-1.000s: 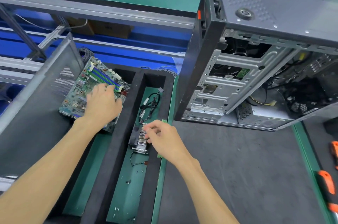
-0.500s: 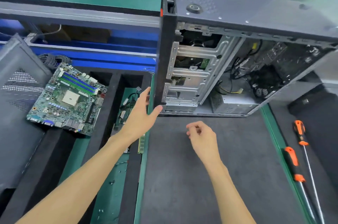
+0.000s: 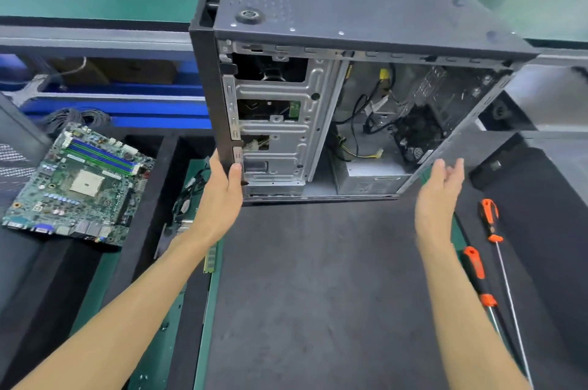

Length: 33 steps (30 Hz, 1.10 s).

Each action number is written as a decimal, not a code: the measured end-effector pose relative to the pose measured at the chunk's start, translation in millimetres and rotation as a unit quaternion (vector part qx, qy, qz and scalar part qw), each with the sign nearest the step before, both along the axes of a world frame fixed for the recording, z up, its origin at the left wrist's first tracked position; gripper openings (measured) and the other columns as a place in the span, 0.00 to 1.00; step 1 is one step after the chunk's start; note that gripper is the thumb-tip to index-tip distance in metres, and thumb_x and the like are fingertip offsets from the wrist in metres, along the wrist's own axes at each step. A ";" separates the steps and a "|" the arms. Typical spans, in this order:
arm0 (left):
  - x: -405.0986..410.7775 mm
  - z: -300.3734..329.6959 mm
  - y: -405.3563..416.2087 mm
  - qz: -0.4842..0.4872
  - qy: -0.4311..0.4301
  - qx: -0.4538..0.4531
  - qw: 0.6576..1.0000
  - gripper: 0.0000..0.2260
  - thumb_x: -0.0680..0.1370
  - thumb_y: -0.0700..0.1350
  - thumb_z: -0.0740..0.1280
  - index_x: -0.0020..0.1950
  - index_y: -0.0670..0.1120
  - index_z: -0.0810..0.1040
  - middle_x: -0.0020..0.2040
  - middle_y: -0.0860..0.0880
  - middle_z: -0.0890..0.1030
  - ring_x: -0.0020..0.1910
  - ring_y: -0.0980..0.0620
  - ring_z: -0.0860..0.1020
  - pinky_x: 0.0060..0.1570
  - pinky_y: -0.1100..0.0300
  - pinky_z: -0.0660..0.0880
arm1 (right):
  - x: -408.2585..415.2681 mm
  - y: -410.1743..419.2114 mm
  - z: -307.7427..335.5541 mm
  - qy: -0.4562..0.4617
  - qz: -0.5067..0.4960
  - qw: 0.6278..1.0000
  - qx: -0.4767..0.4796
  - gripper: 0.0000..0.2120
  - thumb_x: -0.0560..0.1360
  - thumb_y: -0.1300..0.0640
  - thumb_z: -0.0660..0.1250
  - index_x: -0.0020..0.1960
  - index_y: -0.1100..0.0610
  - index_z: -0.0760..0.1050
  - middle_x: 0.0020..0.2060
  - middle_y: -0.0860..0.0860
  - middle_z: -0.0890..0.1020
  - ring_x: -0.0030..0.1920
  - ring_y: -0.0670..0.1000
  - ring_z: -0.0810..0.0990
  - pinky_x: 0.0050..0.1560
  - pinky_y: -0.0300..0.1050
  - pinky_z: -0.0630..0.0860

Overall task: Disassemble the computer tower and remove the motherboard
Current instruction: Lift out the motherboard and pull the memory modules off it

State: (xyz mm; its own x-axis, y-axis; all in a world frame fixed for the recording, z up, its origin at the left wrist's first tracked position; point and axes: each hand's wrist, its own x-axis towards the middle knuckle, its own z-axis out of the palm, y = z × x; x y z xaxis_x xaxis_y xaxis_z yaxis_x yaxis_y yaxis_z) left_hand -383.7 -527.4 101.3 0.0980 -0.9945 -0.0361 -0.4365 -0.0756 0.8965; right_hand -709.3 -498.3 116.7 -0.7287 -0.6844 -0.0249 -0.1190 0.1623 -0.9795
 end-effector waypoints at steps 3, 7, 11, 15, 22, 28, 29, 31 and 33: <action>0.5 1.4 -9.9 0.000 0.035 0.037 0.999 0.22 0.82 0.55 0.52 0.77 0.61 0.53 0.65 0.59 0.72 0.59 0.55 0.73 0.59 0.55 0.64 | -10.7 -15.4 2.2 -0.049 0.066 0.996 -0.023 0.28 0.84 0.41 0.49 0.82 0.47 0.53 0.78 0.42 0.61 0.76 0.41 0.59 0.73 0.41 0.56; -0.2 -1.0 -18.1 0.020 0.061 0.059 0.996 0.22 0.76 0.58 0.53 0.71 0.62 0.58 0.57 0.63 0.74 0.58 0.60 0.73 0.55 0.56 0.67 | -16.7 -21.8 0.3 -0.053 0.087 0.994 -0.027 0.19 0.83 0.43 0.49 0.70 0.49 0.66 0.54 0.38 0.72 0.57 0.37 0.71 0.62 0.41 0.64; 2.8 0.6 -23.8 0.029 0.111 0.070 0.991 0.20 0.74 0.55 0.55 0.66 0.61 0.62 0.63 0.51 0.76 0.63 0.48 0.76 0.67 0.42 0.69 | -18.2 -19.2 -6.7 -0.017 0.079 0.996 -0.039 0.14 0.84 0.47 0.51 0.64 0.49 0.69 0.49 0.34 0.74 0.51 0.34 0.72 0.61 0.37 0.66; -5.6 12.4 -24.5 0.039 0.128 0.061 0.989 0.21 0.74 0.54 0.56 0.66 0.56 0.62 0.61 0.50 0.75 0.64 0.45 0.74 0.68 0.40 0.68 | -21.3 -16.6 -7.4 -0.008 0.089 0.995 -0.054 0.15 0.85 0.49 0.55 0.66 0.55 0.71 0.57 0.44 0.74 0.59 0.46 0.74 0.68 0.46 0.67; -20.9 8.5 3.4 0.066 0.091 0.016 0.993 0.20 0.76 0.66 0.60 0.66 0.62 0.63 0.57 0.72 0.74 0.58 0.73 0.72 0.66 0.53 0.65 | -28.7 -16.8 -3.2 0.022 0.068 0.995 -0.067 0.15 0.83 0.48 0.62 0.67 0.50 0.76 0.52 0.39 0.82 0.50 0.27 0.77 0.50 0.20 0.68; -30.0 16.6 7.3 0.087 0.079 0.000 0.993 0.15 0.76 0.66 0.62 0.59 0.64 0.65 0.49 0.74 0.75 0.50 0.77 0.72 0.53 0.67 0.65 | -30.4 -26.0 -4.4 0.078 0.056 0.992 -0.076 0.15 0.81 0.43 0.64 0.46 0.54 0.69 0.33 0.45 0.74 0.34 0.42 0.70 0.42 0.30 0.70; -31.1 17.2 6.5 0.090 0.076 -0.001 0.993 0.12 0.77 0.66 0.62 0.56 0.65 0.66 0.47 0.73 0.75 0.49 0.76 0.73 0.51 0.67 0.65 | -31.0 -27.9 -4.1 0.088 0.051 0.992 -0.077 0.16 0.81 0.43 0.64 0.44 0.54 0.66 0.31 0.44 0.71 0.33 0.43 0.67 0.40 0.31 0.69; -33.7 17.0 5.3 0.095 0.074 -0.003 0.993 0.08 0.78 0.65 0.61 0.52 0.66 0.65 0.44 0.72 0.76 0.45 0.75 0.73 0.48 0.66 0.66 | -34.0 -31.2 -4.3 0.101 0.036 0.991 -0.083 0.17 0.81 0.44 0.64 0.42 0.54 0.65 0.28 0.42 0.67 0.31 0.44 0.63 0.35 0.34 0.65; -37.5 15.6 4.3 0.095 0.081 -0.008 0.992 0.08 0.78 0.64 0.61 0.53 0.64 0.66 0.44 0.70 0.76 0.43 0.75 0.74 0.47 0.66 0.66 | -37.3 -30.9 -3.2 0.115 0.023 0.990 -0.083 0.18 0.81 0.45 0.64 0.38 0.52 0.64 0.26 0.43 0.64 0.30 0.45 0.61 0.32 0.36 0.62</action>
